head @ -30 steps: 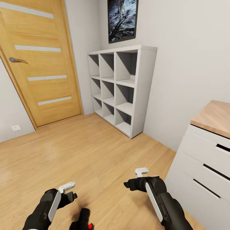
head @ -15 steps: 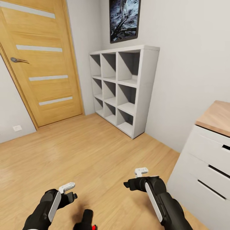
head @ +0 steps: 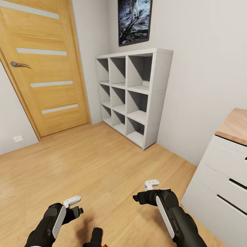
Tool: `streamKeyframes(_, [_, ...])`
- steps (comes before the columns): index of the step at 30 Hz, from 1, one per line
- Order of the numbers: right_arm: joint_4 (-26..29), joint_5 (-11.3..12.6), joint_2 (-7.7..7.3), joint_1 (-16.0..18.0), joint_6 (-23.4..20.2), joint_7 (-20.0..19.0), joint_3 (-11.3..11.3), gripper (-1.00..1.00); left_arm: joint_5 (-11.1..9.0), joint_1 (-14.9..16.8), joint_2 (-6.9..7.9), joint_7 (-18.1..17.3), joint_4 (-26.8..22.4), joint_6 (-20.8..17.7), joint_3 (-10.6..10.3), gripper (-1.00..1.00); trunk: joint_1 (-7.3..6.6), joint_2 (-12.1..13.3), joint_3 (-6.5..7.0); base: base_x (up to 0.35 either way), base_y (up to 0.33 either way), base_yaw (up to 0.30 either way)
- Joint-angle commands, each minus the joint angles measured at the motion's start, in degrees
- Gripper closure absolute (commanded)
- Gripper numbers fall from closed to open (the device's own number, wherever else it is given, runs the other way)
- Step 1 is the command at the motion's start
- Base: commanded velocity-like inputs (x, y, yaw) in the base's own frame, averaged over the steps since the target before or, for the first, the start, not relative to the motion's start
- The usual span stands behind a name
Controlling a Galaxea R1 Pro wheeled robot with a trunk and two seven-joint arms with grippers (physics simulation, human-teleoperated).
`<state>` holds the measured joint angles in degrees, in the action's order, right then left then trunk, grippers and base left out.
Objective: Attach the digital camera to the camera tripod in the bedroom.
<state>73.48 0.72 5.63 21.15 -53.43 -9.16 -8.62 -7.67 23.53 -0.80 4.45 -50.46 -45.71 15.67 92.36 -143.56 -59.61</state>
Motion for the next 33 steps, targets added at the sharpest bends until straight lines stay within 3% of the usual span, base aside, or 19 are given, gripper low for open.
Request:
streamKeyframes(1, [0.05, 0.05, 0.01, 0.03, -0.26, -0.04, 0.01, -1.0, -0.61, 0.03, -0.05, 0.47, -0.08, -0.26, 0.14, -1.0, -0.01, -0.02, -0.06, -0.016, 0.021, -0.013])
streamKeyframes(10, [0.77, 0.29, -0.14, 0.0, -0.29, -0.21, 0.09, -1.0, -0.43, 0.09, -0.35, 0.64, -0.62, -1.24, 0.19, -1.0, -0.01, -0.02, -0.06, -0.02, 0.031, -0.003])
streamKeyframes(13, [1.97, 0.32, -0.17, -0.09, -0.39, -0.23, 0.16, -1.0, -0.11, 0.11, 0.01, 0.23, -0.98, -0.29, -1.16, -1.0, -0.01, -0.02, -0.06, -0.003, 0.006, 0.0])
streamKeyframes(15, [2.24, 0.36, -0.17, -0.14, -0.41, -0.24, 0.14, -1.0, -0.03, 0.11, 0.19, -0.26, -0.87, 1.23, -2.61, -1.0, -0.01, -0.02, -0.06, -0.002, 0.003, 0.0])
streamKeyframes(16, [2.45, 0.35, -0.18, -0.19, -0.47, -0.24, 0.13, -1.0, 0.04, 0.11, 0.44, -0.96, -0.75, 5.21, -4.36, -1.0, -0.01, -0.02, -0.06, -0.001, 0.001, 0.0])
streamKeyframes(17, [2.45, 0.35, -0.18, -0.19, -0.47, -0.24, 0.13, -1.0, 0.04, 0.11, 0.44, -0.96, -0.75, 5.21, -4.36, -1.0, -0.01, -0.02, -0.06, -0.001, 0.001, 0.0])
streamKeyframes(22, [2.61, 0.38, -0.23, -0.22, -0.51, -0.24, 0.11, -1.0, 0.98, 0.11, 1.08, -1.51, -0.45, 13.38, -6.45, -1.0, -0.01, -0.02, -0.06, 0.0, 0.0, 0.0])
streamKeyframes(23, [2.61, 0.38, -0.23, -0.22, -0.51, -0.24, 0.11, -1.0, 0.98, 0.11, 1.08, -1.51, -0.45, 13.38, -6.45, -1.0, -0.01, -0.02, -0.06, 0.0, 0.0, 0.0])
streamKeyframes(29, [2.69, 0.39, -0.28, -0.23, -0.53, -0.25, 0.04, -1.0, 9.44, 0.11, 4.91, -1.94, -0.4, 17.46, -14.29, -1.0, -0.01, -0.02, -0.06, 0.0, 0.0, 0.0])
streamKeyframes(33, [2.7, 0.36, -0.32, -0.25, -0.53, -0.25, -0.02, -1.0, 11.19, 0.11, 6.02, -2.74, -0.48, 18.33, -16.18, -1.0, -0.01, -0.02, -0.06, 0.0, 0.0, 0.0])
